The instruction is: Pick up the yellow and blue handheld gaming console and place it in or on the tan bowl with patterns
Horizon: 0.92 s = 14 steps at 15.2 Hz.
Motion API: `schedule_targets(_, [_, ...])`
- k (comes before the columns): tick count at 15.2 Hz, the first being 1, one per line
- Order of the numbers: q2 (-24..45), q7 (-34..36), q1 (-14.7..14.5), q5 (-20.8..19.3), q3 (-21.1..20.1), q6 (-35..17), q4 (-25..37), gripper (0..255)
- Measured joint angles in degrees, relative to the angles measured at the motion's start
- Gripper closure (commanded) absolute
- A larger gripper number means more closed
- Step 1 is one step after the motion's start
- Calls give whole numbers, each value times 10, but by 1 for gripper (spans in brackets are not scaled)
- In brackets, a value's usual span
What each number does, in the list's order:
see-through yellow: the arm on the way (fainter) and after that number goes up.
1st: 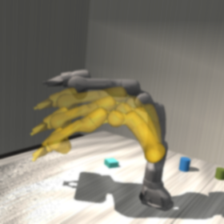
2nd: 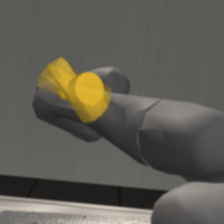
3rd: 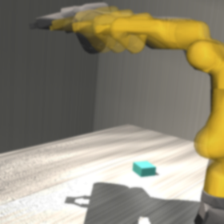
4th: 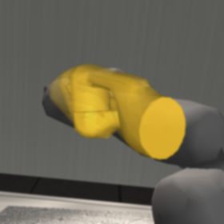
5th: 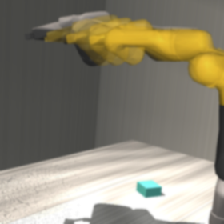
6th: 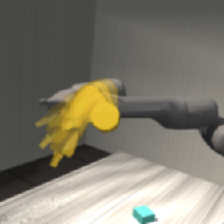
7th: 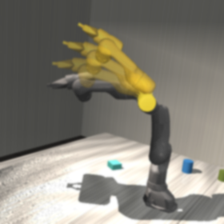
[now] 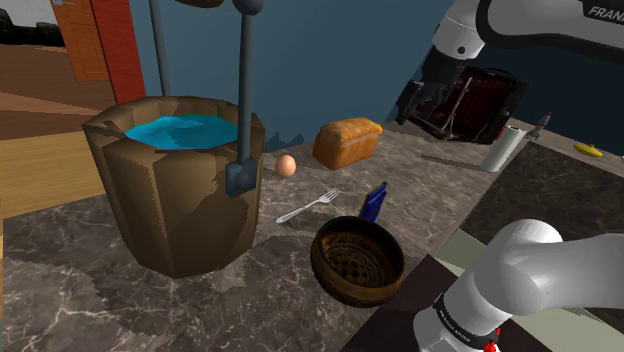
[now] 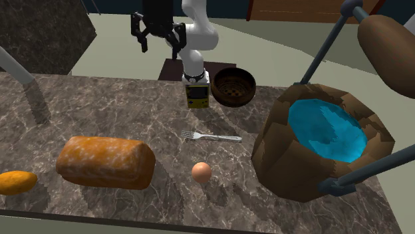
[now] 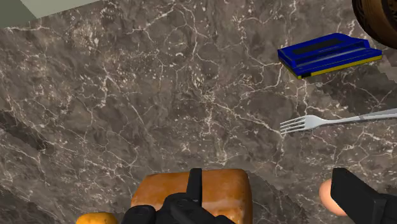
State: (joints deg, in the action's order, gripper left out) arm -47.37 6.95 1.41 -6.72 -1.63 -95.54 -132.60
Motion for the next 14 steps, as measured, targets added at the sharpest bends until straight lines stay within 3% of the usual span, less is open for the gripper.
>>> schedule_targets(3, [-3,38,12,9,-11,-5,-20,0])
schedule_targets(14, [3,396,88,133,-121,-69,-166,0])
